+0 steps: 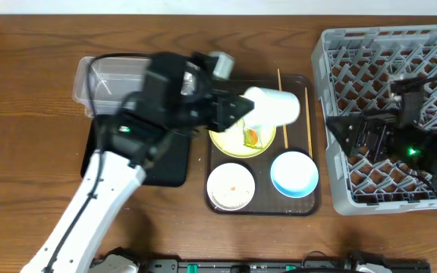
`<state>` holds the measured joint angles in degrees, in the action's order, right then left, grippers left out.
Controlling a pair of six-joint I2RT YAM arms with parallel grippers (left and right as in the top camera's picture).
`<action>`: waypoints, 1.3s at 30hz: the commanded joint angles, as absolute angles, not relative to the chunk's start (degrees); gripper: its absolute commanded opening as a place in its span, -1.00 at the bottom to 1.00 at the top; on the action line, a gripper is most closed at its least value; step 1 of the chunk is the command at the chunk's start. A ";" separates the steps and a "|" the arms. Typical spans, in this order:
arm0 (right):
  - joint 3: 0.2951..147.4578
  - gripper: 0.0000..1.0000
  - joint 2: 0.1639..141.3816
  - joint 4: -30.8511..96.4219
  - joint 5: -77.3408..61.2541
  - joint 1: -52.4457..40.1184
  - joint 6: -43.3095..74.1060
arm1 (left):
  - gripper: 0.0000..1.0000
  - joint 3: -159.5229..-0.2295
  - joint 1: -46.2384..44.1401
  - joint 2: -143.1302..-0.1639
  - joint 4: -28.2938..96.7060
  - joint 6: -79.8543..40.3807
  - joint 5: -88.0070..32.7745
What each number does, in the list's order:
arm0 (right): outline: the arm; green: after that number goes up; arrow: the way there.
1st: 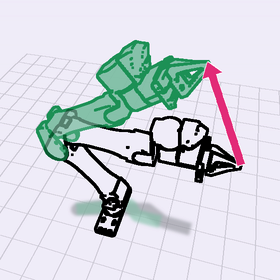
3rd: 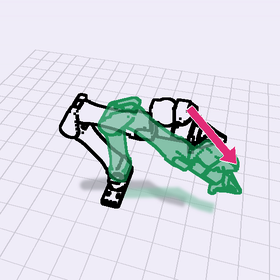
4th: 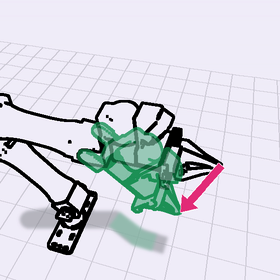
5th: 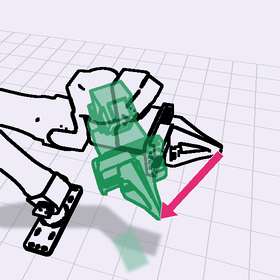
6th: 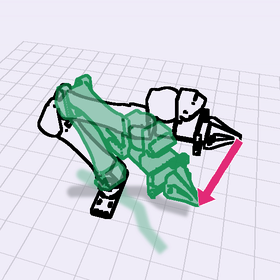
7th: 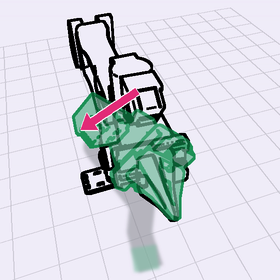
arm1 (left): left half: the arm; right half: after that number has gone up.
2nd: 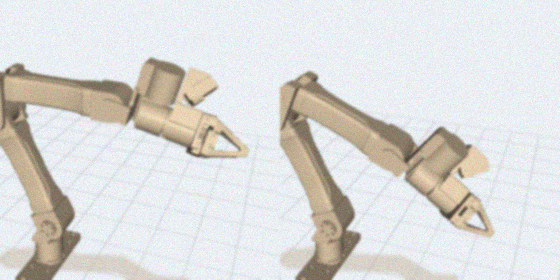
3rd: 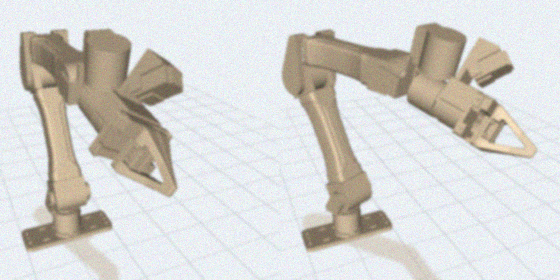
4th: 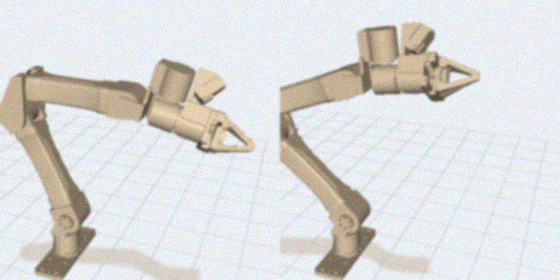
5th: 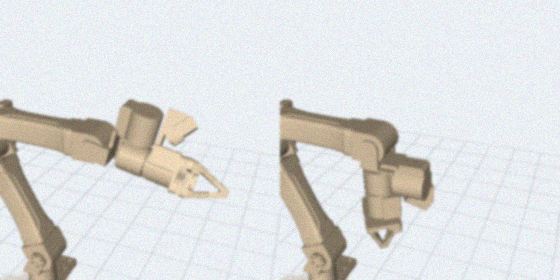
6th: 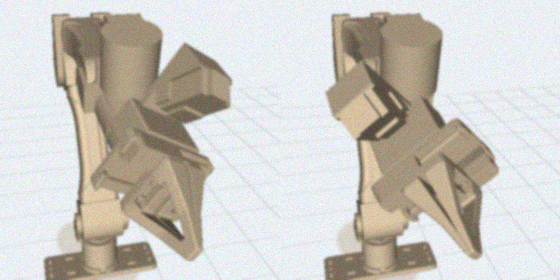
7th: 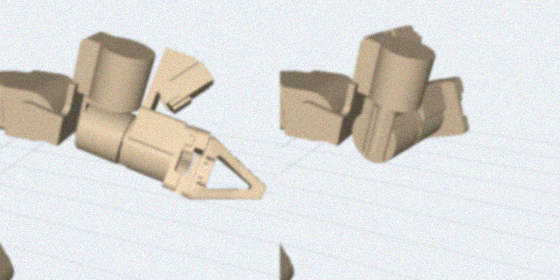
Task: Sort waste into correct bins and load items into the dishwasher rack
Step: 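Lift the white cup with the left gripper toward the right gripper, then grasp the white cup with the right gripper, release the left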
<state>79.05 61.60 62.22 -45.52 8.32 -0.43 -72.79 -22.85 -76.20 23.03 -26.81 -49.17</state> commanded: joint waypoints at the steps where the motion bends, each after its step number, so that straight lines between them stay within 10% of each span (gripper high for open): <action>1: 79.92 0.96 62.67 58.39 -70.57 7.14 -9.54 | -0.88 -73.43 -18.20 -75.79 22.09 -28.67 -72.29; 17: 79.92 0.79 69.23 42.44 -72.88 -10.68 -3.68 | -0.88 -73.41 -15.92 -75.81 20.78 -28.82 -85.08; 39: 79.92 0.22 69.41 42.63 -73.93 -12.05 -3.22 | -0.83 -73.41 -15.92 -75.81 16.97 -28.82 -84.40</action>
<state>79.09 69.58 42.57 -73.97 -11.60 -3.18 -72.79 -16.01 -76.12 17.43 -28.49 -82.39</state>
